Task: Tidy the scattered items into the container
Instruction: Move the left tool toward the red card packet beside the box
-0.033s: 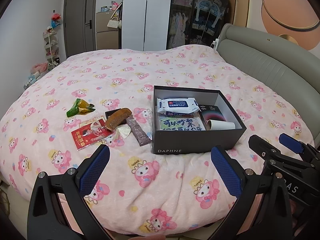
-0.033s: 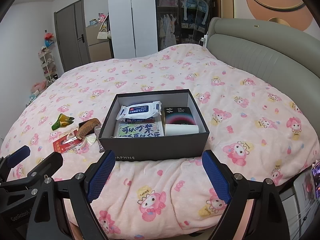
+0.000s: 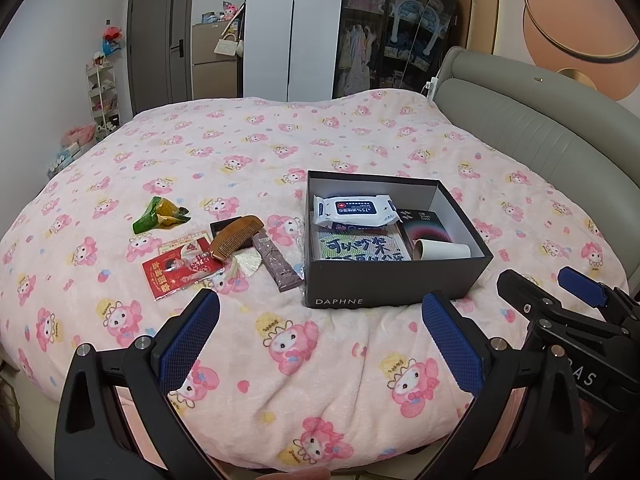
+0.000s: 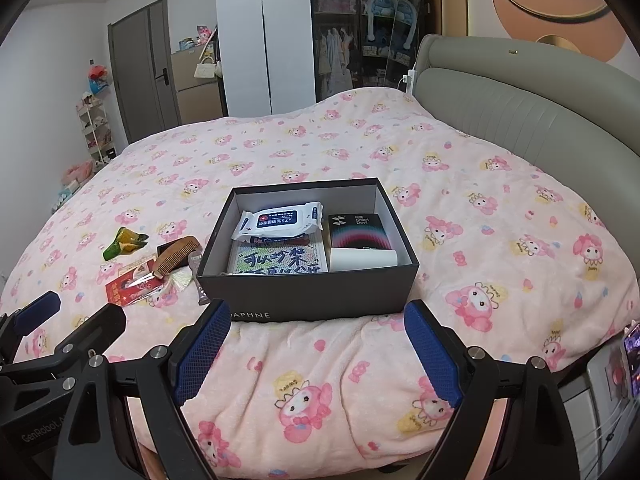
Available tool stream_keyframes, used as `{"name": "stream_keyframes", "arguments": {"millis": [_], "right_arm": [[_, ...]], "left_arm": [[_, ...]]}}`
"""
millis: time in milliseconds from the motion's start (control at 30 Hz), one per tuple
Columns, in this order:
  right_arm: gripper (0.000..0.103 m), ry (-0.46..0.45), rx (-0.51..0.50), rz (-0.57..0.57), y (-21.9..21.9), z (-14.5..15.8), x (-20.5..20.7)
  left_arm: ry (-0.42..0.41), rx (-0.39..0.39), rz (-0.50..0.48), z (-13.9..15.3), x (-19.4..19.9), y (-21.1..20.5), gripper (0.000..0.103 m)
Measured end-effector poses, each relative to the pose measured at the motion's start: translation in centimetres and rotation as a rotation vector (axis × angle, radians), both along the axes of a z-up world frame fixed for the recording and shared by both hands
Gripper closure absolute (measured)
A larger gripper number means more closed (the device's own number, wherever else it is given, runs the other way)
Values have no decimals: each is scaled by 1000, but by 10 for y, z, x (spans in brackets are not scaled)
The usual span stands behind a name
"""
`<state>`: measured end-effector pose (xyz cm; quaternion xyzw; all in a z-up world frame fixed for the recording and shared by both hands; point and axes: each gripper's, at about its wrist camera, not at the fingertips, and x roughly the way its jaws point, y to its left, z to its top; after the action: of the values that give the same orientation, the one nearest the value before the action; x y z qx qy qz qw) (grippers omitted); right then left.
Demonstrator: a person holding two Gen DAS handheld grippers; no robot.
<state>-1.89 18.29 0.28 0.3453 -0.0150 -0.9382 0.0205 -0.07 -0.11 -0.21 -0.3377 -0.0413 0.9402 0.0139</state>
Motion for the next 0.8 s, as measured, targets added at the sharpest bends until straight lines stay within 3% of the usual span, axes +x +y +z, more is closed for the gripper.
{"name": "stream_keyframes", "arguments": {"millis": [367,800], "right_arm": [[15,-11,33,20,-14,-11,-11],[15,-20,124,61,-54,-26,-19]], "left_arm": [[-19,2,3,-13,-6,-8,1],[-61,74,47,-41,-16,-47,1]]}}
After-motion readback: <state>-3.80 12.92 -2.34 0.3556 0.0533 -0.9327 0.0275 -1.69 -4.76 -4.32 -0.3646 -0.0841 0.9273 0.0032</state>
